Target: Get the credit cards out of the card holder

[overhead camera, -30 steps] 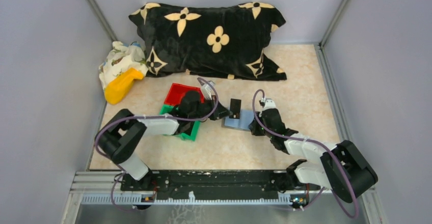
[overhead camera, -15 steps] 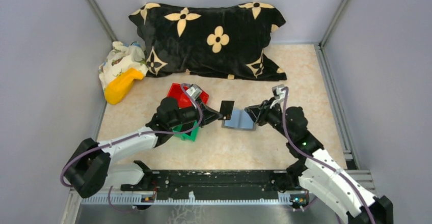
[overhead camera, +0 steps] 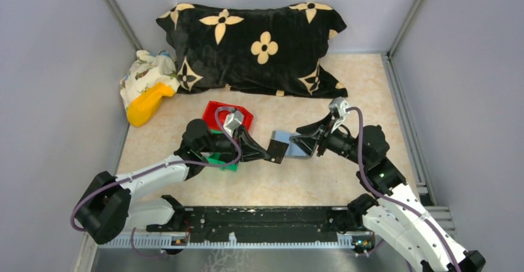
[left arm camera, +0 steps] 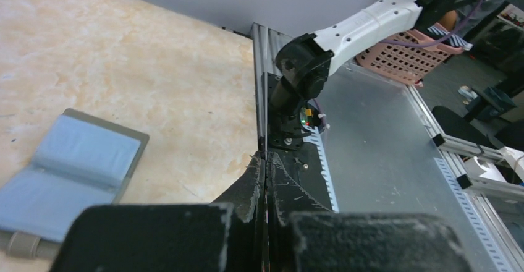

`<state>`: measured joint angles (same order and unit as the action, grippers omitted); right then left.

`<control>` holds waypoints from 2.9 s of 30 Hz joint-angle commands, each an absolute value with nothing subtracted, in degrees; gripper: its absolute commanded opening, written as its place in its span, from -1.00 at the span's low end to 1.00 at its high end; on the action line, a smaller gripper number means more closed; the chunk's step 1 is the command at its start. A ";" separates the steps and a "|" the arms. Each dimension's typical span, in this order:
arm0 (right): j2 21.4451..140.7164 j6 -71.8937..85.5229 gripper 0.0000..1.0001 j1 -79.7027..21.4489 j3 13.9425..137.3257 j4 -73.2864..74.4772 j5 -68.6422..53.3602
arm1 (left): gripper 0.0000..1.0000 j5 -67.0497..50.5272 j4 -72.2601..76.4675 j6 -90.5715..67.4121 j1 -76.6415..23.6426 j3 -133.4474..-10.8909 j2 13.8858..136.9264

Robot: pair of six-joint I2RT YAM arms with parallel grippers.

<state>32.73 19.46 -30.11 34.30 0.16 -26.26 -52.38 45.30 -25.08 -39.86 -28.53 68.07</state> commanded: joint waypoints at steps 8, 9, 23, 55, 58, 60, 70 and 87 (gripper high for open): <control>33.73 19.95 -0.09 -29.56 36.33 -1.94 -38.07 | -1.00 -57.37 52.69 -27.44 -39.70 -29.71 67.75; 33.66 20.21 -0.11 -29.54 36.24 -2.24 -38.37 | -1.00 -57.25 52.83 -27.49 -39.68 -29.78 67.90; 34.29 23.12 -0.21 -29.53 33.62 -6.15 -41.27 | -1.00 -57.17 55.82 -29.36 -39.73 -30.32 69.12; 38.77 25.37 -1.00 -29.57 31.96 -16.18 -41.35 | -0.60 -54.33 56.80 -31.19 -39.68 -30.40 71.51; 37.84 23.94 -1.00 -29.55 31.83 -15.29 -37.82 | 0.14 -46.52 47.39 -27.58 -39.32 -30.72 69.20; 38.07 22.92 -1.00 -29.60 32.47 -14.79 -35.72 | 0.26 -39.38 42.52 -26.14 -38.85 -29.12 66.58; 53.85 14.67 -1.00 -33.24 36.31 -24.07 -30.31 | 0.29 -2.02 19.00 -27.58 -37.97 -19.17 38.04; 97.62 -3.80 -1.00 -50.09 64.84 -31.17 -23.79 | 0.38 15.55 -1.56 -27.95 -37.97 -22.07 18.01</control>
<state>92.42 2.22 -46.13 57.58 -27.70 -23.94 10.94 3.29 -28.03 -38.09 -19.88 20.71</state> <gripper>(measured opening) 0.008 0.685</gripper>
